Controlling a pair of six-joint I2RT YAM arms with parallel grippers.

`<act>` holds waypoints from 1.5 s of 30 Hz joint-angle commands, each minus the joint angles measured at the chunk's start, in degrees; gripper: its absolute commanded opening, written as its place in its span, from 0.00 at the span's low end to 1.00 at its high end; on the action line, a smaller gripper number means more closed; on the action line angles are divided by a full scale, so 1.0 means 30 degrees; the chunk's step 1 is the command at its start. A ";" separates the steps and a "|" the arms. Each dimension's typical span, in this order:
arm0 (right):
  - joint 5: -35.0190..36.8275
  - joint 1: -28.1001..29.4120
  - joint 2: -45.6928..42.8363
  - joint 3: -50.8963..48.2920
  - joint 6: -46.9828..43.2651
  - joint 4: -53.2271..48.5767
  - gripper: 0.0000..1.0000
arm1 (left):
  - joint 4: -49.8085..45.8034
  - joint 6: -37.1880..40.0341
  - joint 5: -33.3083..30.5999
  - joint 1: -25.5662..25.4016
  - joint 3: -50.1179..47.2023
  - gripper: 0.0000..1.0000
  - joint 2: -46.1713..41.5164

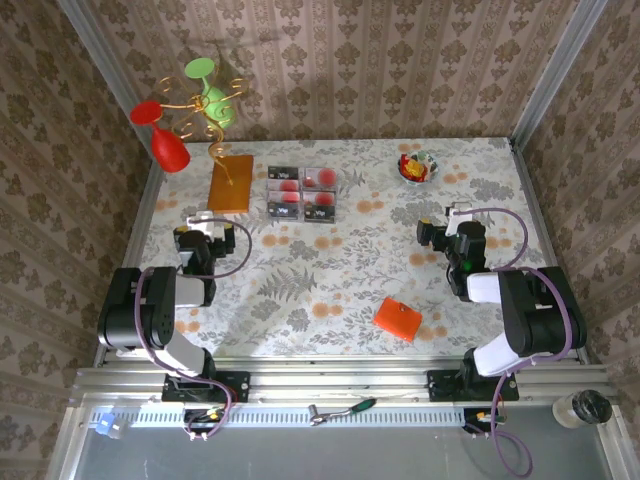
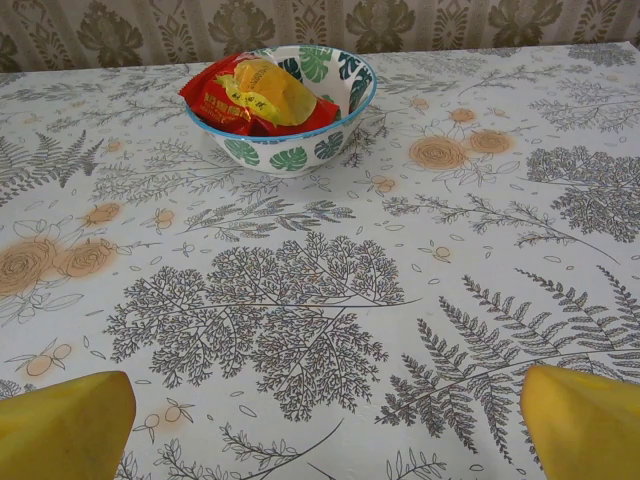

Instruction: Put the credit cards into the card holder

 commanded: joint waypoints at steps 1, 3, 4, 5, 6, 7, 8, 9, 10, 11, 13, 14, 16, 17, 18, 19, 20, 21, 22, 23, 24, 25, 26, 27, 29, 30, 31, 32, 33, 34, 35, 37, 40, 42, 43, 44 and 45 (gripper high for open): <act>-0.0124 0.0021 0.0160 0.0208 -0.0377 -0.0021 1.00 | -0.0038 -0.0385 0.0325 0.0138 0.0167 1.00 -0.0101; -0.0139 0.0005 0.0188 0.0221 -0.0357 -0.0035 1.00 | -0.0023 -0.0385 0.0328 0.0128 0.0176 1.00 -0.0097; -0.0124 0.0005 0.0193 0.0206 -0.0359 -0.0035 1.00 | -0.0038 -0.0383 0.0329 0.0129 0.0150 1.00 -0.0089; -0.0133 0.0019 0.0202 0.0205 -0.0357 -0.0035 1.00 | -0.0034 -0.0388 0.0332 0.0142 0.0165 1.00 -0.0104; -0.0124 0.0005 0.0195 0.0219 -0.0357 -0.0035 1.00 | -0.0038 -0.0389 0.0332 0.0138 0.0165 1.00 -0.0083; -0.0129 0.0005 0.0151 0.0223 -0.0343 -0.0043 1.00 | -0.0038 -0.0385 0.0318 0.0131 0.0165 1.00 -0.0103; -0.0124 0.0008 0.0206 0.0229 -0.0357 -0.0035 1.00 | -0.0038 -0.0404 0.0331 0.0149 0.0172 1.00 -0.0113; -0.0124 0.0005 0.0153 0.0206 -0.0357 -0.0037 1.00 | -0.0038 -0.0400 0.0330 0.0124 0.0165 1.00 -0.0085; -0.0135 0.0016 0.0154 0.0209 -0.0357 -0.0034 1.00 | -0.0038 -0.0390 0.0318 0.0123 0.0180 1.00 -0.0106; -0.0128 0.0005 0.0152 0.0235 -0.0365 -0.0020 1.00 | -0.0132 -0.0413 0.0355 0.0138 0.0216 1.00 -0.0095; -0.0127 0.0019 0.0154 0.0208 -0.0357 -0.0006 1.00 | -0.0328 -0.0450 0.0490 0.0233 0.0311 1.00 -0.0105; -0.0138 0.0005 0.0150 0.0193 -0.0357 -0.0006 1.00 | -0.0414 -0.0443 0.0558 0.0256 0.0372 1.00 -0.0100; -0.0124 0.0016 0.0169 0.0230 -0.0355 -0.0019 1.00 | -0.0539 -0.0427 0.0746 0.0299 0.0425 1.00 -0.0109; -0.0147 0.0010 0.0150 0.0188 -0.0350 -0.0006 1.00 | -0.0564 -0.0414 0.0774 0.0300 0.0432 1.00 -0.0108; -0.0141 0.0012 0.0150 0.0198 -0.0356 -0.0006 1.00 | -0.0620 -0.0440 0.0794 0.0303 0.0429 1.00 -0.0106; -0.0142 0.0005 0.0150 0.0177 -0.0335 -0.0006 1.00 | -0.0625 -0.0443 0.0803 0.0336 0.0450 1.00 -0.0095; -0.0124 0.0008 0.0152 0.0179 -0.0328 -0.0006 1.00 | -0.0624 -0.0459 0.0878 0.0353 0.0458 1.00 -0.0120; -0.0124 0.0010 0.0150 0.0184 -0.0328 -0.0006 1.00 | -0.0653 -0.0491 0.0920 0.0358 0.0458 1.00 -0.0091; -0.0124 0.0006 0.0150 0.0163 -0.0332 -0.0006 1.00 | -0.0654 -0.0473 0.0953 0.0387 0.0472 1.00 -0.0108; -0.0146 0.0005 0.0173 0.0221 -0.0306 -0.0032 1.00 | -0.0649 -0.0486 0.0949 0.0388 0.0463 1.00 -0.0095; -0.0243 -0.0046 0.0205 0.0244 -0.0273 -0.0063 1.00 | -0.0651 -0.0501 0.0971 0.0387 0.0458 1.00 -0.0088; -0.0341 -0.0109 0.0191 0.0253 -0.0241 -0.0068 1.00 | -0.0660 -0.0506 0.0960 0.0387 0.0458 1.00 -0.0087; -0.0358 -0.0112 0.0190 0.0258 -0.0254 -0.0065 1.00 | -0.0690 -0.0503 0.0964 0.0387 0.0475 1.00 -0.0107; -0.0358 -0.0113 0.0208 0.0242 -0.0242 -0.0065 1.00 | -0.0683 -0.0481 0.0963 0.0387 0.0462 1.00 -0.0092; -0.0507 -0.0184 0.0204 0.0211 -0.0189 -0.0050 1.00 | -0.0682 -0.0479 0.0960 0.0388 0.0466 1.00 -0.0087; -0.0651 -0.0242 0.0179 0.0180 -0.0143 -0.0007 1.00 | -0.0697 -0.0477 0.0950 0.0387 0.0459 1.00 -0.0101; -0.0775 -0.0295 0.0173 0.0176 -0.0100 0.0043 1.00 | -0.0661 -0.0495 0.0969 0.0387 0.0480 1.00 -0.0107; -0.0797 -0.0319 0.0178 0.0176 -0.0096 0.0038 1.00 | -0.0697 -0.0478 0.0948 0.0402 0.0460 1.00 -0.0095; -0.0798 -0.0321 0.0193 0.0178 -0.0090 0.0023 1.00 | -0.0684 -0.0507 0.0924 0.0382 0.0458 1.00 -0.0080; -0.0798 -0.0320 0.0209 0.0177 -0.0094 0.0023 1.00 | -0.0704 -0.0512 0.0934 0.0359 0.0487 1.00 -0.0107; -0.0798 -0.0318 0.0196 0.0204 -0.0102 -0.0006 1.00 | -0.0712 -0.0520 0.0897 0.0351 0.0487 1.00 -0.0107; -0.0768 -0.0318 0.0210 0.0240 -0.0126 -0.0052 1.00 | -0.0719 -0.0505 0.0823 0.0299 0.0487 1.00 -0.0086; -0.0754 -0.0335 0.0206 0.0251 -0.0123 -0.0065 1.00 | -0.0683 -0.0476 0.0813 0.0300 0.0487 1.00 -0.0100; -0.0739 -0.0318 0.0206 0.0243 -0.0123 -0.0068 1.00 | -0.0626 -0.0443 0.0824 0.0299 0.0440 1.00 -0.0107; -0.0756 -0.0318 0.0189 0.0216 -0.0124 -0.0037 1.00 | -0.0523 -0.0409 0.0813 0.0292 0.0389 1.00 -0.0131; -0.0768 -0.0318 0.0150 0.0180 -0.0115 -0.0002 1.00 | -0.0428 -0.0399 0.0825 0.0296 0.0320 1.00 -0.0176; -0.0768 -0.0318 0.0141 0.0154 -0.0106 0.0043 1.00 | -0.0395 -0.0342 0.0774 0.0270 0.0284 1.00 -0.0260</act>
